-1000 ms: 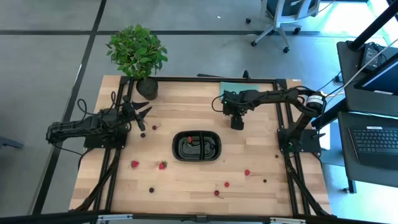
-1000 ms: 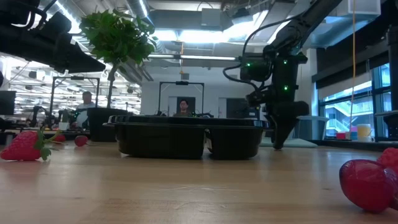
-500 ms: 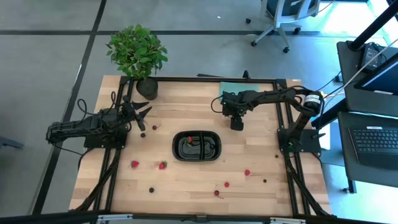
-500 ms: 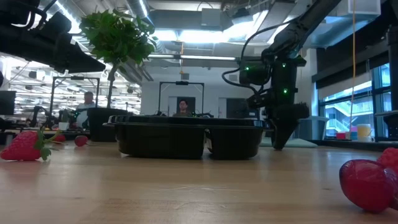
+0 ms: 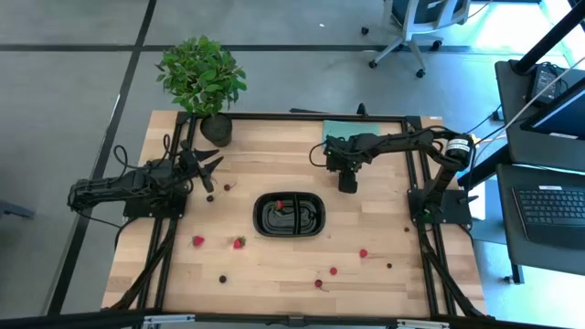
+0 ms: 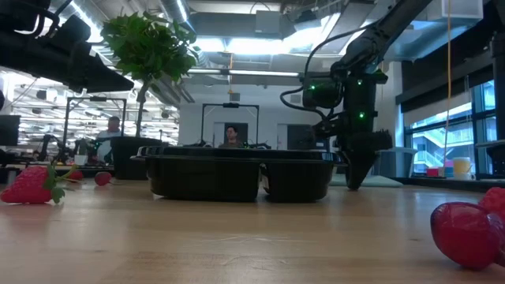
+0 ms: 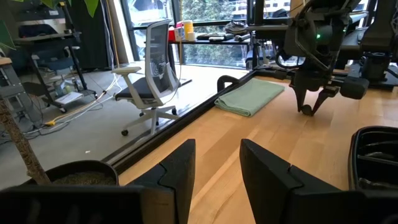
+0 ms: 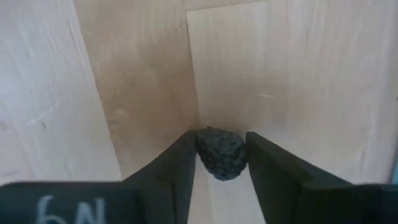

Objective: Pick and placing Produce into tupperware
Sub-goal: Put the top blackberry into the left section of the black bin

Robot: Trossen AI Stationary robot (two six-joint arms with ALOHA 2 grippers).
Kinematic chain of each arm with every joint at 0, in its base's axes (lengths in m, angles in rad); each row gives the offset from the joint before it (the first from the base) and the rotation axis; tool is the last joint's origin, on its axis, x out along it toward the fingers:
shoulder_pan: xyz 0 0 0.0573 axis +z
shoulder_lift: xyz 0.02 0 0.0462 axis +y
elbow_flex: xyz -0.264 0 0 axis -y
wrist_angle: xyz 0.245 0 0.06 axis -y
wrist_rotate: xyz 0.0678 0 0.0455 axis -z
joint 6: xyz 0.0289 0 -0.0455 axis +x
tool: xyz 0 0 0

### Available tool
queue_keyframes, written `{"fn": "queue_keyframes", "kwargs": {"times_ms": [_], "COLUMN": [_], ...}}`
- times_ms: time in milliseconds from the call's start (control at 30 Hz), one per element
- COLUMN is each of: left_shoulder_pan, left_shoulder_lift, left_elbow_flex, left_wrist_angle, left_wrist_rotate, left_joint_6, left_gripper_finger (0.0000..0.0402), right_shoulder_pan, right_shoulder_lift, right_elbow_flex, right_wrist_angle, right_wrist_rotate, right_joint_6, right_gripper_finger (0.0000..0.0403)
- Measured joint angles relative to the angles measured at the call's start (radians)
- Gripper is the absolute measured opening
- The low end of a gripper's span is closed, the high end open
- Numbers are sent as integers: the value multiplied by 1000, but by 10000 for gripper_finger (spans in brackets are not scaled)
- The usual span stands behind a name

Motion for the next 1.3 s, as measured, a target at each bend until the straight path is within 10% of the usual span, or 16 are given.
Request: {"fn": "queue_keyframes", "kwargs": {"times_ms": [1300], "left_shoulder_pan": [0], "left_shoulder_lift": [0], "left_elbow_flex": [0], "left_wrist_angle": [0], "left_wrist_rotate": [0], "left_joint_6": [0], "left_gripper_finger": [120], "right_shoulder_pan": [145], "right_shoulder_lift": [5], "right_elbow_flex": [359], "right_wrist_angle": [-36], "right_wrist_rotate": [13], "right_joint_6": [20], "right_gripper_finger": [108]}}
